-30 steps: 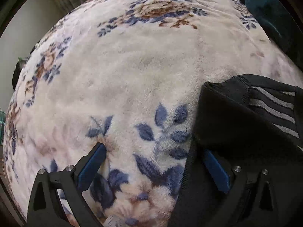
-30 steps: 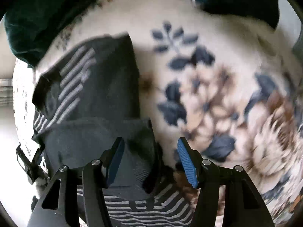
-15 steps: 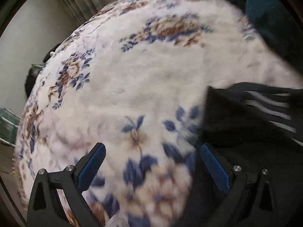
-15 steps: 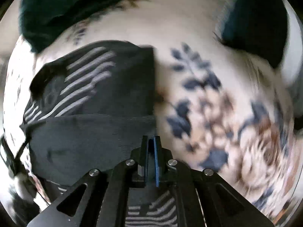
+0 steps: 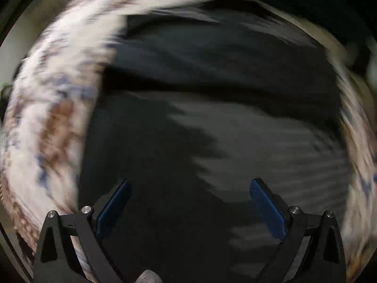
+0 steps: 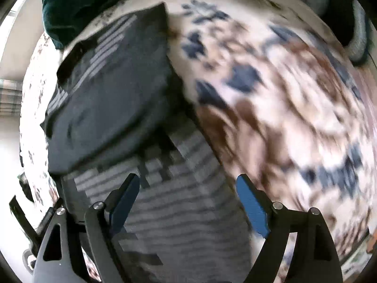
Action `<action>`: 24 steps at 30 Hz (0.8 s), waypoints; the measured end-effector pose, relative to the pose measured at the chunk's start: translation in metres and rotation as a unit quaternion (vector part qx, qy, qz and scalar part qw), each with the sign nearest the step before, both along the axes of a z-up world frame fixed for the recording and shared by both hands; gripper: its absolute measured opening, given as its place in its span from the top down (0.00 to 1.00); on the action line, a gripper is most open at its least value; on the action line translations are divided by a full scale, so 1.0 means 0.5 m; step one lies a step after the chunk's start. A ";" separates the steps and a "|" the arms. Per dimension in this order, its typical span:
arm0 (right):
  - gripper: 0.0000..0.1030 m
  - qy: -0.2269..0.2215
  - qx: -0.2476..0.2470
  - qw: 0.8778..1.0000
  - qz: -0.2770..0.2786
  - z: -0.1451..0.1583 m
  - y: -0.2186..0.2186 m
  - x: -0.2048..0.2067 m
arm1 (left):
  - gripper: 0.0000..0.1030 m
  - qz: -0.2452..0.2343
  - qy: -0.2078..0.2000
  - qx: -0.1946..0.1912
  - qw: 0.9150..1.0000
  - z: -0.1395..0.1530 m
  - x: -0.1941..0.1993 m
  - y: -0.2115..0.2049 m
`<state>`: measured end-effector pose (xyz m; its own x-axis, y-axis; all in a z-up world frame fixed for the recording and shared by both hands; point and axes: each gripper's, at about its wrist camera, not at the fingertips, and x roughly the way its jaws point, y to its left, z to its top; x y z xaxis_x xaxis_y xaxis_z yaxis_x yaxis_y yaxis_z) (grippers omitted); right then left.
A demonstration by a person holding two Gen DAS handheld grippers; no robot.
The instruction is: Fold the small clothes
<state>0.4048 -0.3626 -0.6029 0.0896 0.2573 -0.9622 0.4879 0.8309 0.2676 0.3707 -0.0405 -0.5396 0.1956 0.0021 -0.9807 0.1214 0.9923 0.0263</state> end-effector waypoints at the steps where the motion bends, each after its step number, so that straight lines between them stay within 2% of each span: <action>1: 0.16 0.002 -0.003 1.000 -0.001 0.007 -0.011 -0.028 | 0.00 -0.024 0.021 -0.013 0.999 -0.003 -0.042 -0.065; 3: 0.16 0.007 -0.010 1.000 -0.008 0.030 -0.051 -0.084 | 0.00 -0.066 0.048 -0.033 0.996 -0.008 -0.107 -0.171; 7: 0.16 0.003 -0.013 1.000 -0.019 0.070 -0.134 -0.148 | 0.00 -0.121 0.074 -0.045 0.989 -0.019 -0.221 -0.358; 11: 0.16 0.000 -0.003 1.000 -0.009 0.103 -0.231 -0.164 | 0.00 -0.162 0.084 0.000 0.983 -0.071 -0.294 -0.488; 15: 0.16 -0.006 0.013 1.000 0.024 0.112 -0.298 -0.130 | 0.02 -0.155 0.102 0.037 0.982 -0.146 -0.326 -0.538; 16: 0.16 -0.006 0.016 0.999 0.036 0.106 -0.299 -0.105 | 0.10 -0.150 0.094 0.035 0.984 -0.153 -0.328 -0.539; 17: 0.16 -0.007 0.021 0.999 0.048 0.101 -0.299 -0.086 | 0.24 -0.143 0.075 0.028 0.986 -0.151 -0.328 -0.534; 18: 0.16 -0.009 0.030 0.998 0.062 0.094 -0.298 -0.066 | 0.34 -0.137 0.066 0.026 0.988 -0.149 -0.328 -0.525; 20: 0.16 -0.023 0.048 0.994 0.100 0.067 -0.280 0.004 | 0.79 -0.119 0.043 0.021 0.992 -0.132 -0.319 -0.504; 22: 0.16 -0.033 0.058 0.989 0.134 0.033 -0.251 0.076 | 0.95 -0.106 0.035 0.020 0.994 -0.124 -0.306 -0.480; 24: 0.16 -0.042 0.072 0.984 0.157 0.001 -0.221 0.139 | 0.95 -0.089 0.032 0.006 0.995 -0.117 -0.296 -0.460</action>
